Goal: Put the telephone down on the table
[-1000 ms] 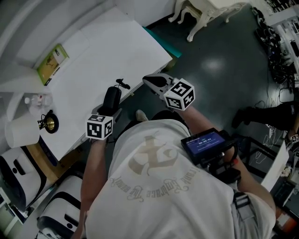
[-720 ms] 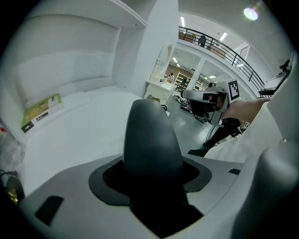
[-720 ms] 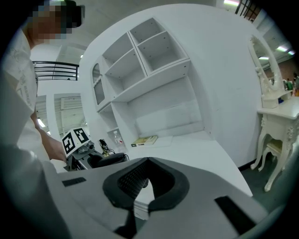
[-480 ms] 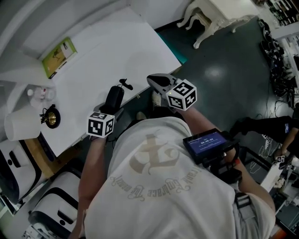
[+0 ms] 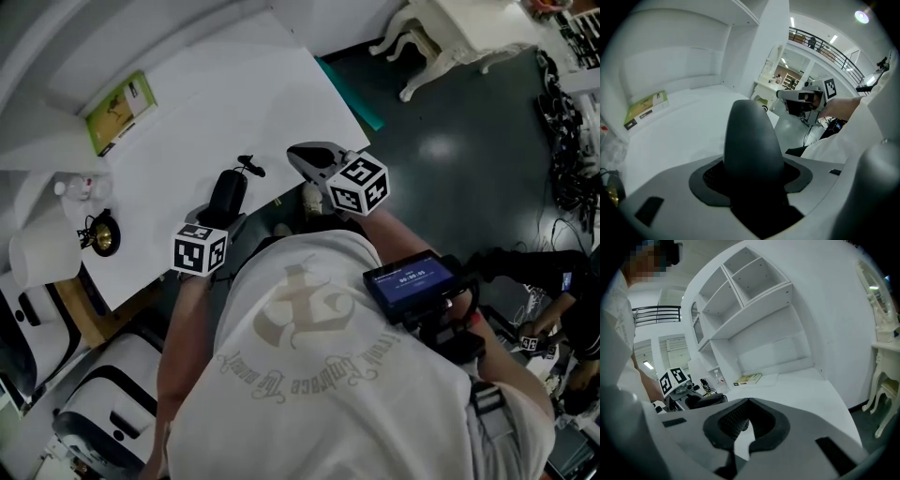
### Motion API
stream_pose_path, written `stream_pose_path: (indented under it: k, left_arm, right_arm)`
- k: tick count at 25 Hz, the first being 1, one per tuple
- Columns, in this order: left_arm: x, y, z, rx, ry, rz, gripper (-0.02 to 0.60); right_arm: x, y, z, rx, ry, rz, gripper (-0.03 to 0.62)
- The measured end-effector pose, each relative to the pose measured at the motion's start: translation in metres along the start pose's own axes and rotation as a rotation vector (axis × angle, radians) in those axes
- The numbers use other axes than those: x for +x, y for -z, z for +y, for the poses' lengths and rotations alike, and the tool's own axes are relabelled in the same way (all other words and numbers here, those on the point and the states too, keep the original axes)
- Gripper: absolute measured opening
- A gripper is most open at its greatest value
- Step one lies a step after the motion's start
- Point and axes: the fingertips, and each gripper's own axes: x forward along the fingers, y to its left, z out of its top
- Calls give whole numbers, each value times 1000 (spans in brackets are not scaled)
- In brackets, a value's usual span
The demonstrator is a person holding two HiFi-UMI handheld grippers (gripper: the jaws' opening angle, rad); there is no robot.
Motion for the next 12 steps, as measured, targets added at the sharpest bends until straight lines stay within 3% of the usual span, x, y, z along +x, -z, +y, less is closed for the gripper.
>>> stream_pose_path:
  k: [12]
  left_arm:
    - [31, -40, -3, -40, -32, 10, 281]
  right_arm:
    - [11, -9, -47, 23, -67, 21, 15]
